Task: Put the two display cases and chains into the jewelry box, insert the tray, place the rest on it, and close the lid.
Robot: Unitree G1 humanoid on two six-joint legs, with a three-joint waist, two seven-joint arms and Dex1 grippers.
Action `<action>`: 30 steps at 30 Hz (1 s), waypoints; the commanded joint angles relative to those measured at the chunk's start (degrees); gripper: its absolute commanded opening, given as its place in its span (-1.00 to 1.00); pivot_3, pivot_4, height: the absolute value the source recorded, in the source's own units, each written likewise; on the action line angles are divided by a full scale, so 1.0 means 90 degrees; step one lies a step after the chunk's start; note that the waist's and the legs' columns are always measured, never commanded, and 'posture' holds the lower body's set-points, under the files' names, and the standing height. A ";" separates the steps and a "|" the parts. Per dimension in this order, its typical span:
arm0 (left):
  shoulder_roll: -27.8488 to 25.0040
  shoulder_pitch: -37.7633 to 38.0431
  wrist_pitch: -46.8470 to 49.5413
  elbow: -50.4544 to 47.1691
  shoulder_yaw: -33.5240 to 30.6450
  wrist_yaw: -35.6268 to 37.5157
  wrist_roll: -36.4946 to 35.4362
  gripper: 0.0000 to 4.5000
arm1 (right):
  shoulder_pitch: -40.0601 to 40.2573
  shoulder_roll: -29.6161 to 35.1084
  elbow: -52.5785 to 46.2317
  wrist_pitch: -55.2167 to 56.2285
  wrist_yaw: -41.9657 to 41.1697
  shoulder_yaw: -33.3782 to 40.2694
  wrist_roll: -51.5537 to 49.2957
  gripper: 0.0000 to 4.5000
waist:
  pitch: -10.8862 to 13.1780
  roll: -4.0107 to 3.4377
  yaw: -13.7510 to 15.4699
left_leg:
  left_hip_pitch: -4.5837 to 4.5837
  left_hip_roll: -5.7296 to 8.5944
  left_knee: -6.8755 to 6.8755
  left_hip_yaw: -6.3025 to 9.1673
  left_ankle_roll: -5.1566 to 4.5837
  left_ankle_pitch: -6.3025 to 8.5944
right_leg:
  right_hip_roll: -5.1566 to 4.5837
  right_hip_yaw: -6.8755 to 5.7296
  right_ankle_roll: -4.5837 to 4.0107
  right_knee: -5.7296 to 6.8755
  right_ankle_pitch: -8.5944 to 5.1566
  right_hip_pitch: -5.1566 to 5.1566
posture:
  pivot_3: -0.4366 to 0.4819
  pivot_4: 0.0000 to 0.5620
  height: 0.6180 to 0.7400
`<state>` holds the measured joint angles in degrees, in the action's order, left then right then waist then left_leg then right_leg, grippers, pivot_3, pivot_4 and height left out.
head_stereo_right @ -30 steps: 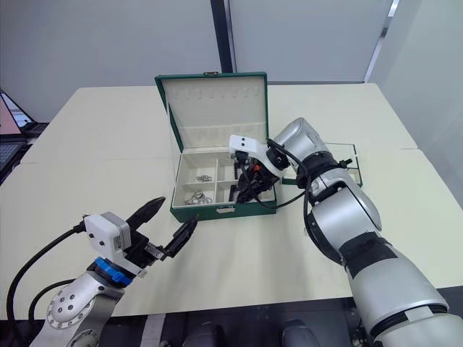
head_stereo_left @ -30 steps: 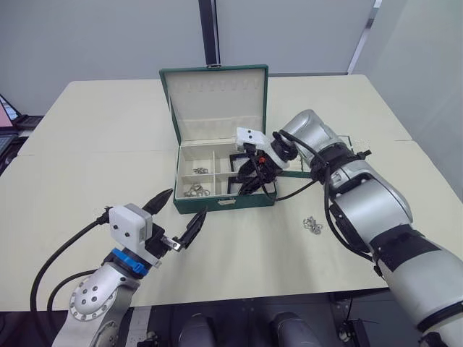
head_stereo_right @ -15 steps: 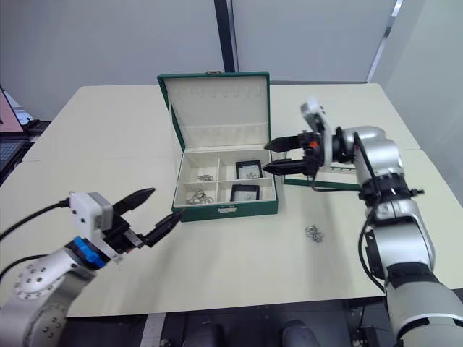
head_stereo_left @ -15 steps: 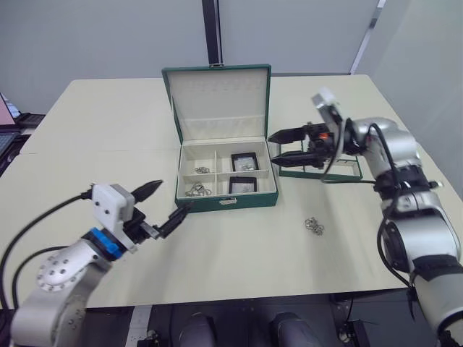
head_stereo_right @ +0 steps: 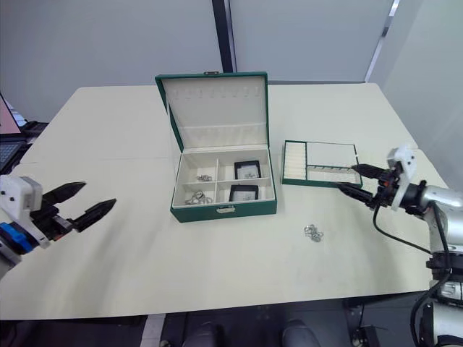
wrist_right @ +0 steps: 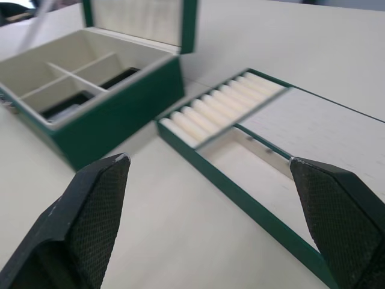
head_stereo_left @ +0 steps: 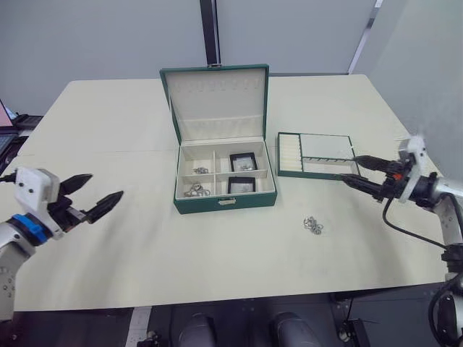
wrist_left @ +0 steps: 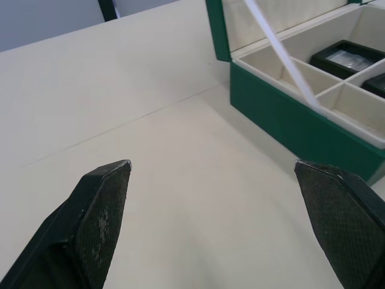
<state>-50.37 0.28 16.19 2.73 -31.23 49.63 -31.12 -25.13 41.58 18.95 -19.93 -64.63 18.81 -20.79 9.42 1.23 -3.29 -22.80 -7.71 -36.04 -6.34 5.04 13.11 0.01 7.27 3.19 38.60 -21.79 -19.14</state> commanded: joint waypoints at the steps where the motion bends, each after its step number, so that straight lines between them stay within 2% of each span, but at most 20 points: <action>1: -0.0168 -0.0238 -0.0293 0.0287 -0.0213 0.0101 0.0120 1.00 | 0.0318 0.0033 0.0053 0.0463 0.0362 0.0365 -0.0073 0.99 | 0.0000 0.0000 -0.0005 | -0.0001 0.0000 0.0001 0.0000 0.0000 0.0000 | 0.0000 0.0000 0.0000 0.0000 0.0000 0.0000 | -0.05 -0.47 1.00; 10: 0.0153 -0.0348 -0.0441 0.0352 -0.0166 -0.0024 0.0200 1.00 | 0.0710 0.0014 -0.0042 0.0674 0.0790 0.0373 -0.0220 0.99 | 0.0000 0.0000 -0.0006 | 0.0001 -0.0001 0.0000 -0.0003 0.0000 0.0000 | 0.0000 0.0003 0.0000 0.0005 0.0000 0.0001 | -0.05 -0.47 1.00; 30: 0.0691 0.0180 -0.0265 -0.0276 -0.0251 -0.0290 0.0106 1.00 | 0.0491 0.0106 0.0574 0.0755 0.0905 0.0254 -0.0140 0.99 | -0.0001 0.0000 -0.0001 | 0.0001 -0.0001 -0.0004 -0.0001 0.0001 -0.0001 | -0.0001 0.0001 0.0001 0.0008 0.0000 0.0005 | -0.05 -0.47 1.00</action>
<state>-44.03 1.77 14.28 2.37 -31.51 47.64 -29.21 -19.50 41.24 24.51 -13.98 -56.68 20.50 -21.54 9.41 1.23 -3.30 -22.78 -7.71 -36.07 -6.35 5.05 13.11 0.00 7.27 3.20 38.68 -21.79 -19.09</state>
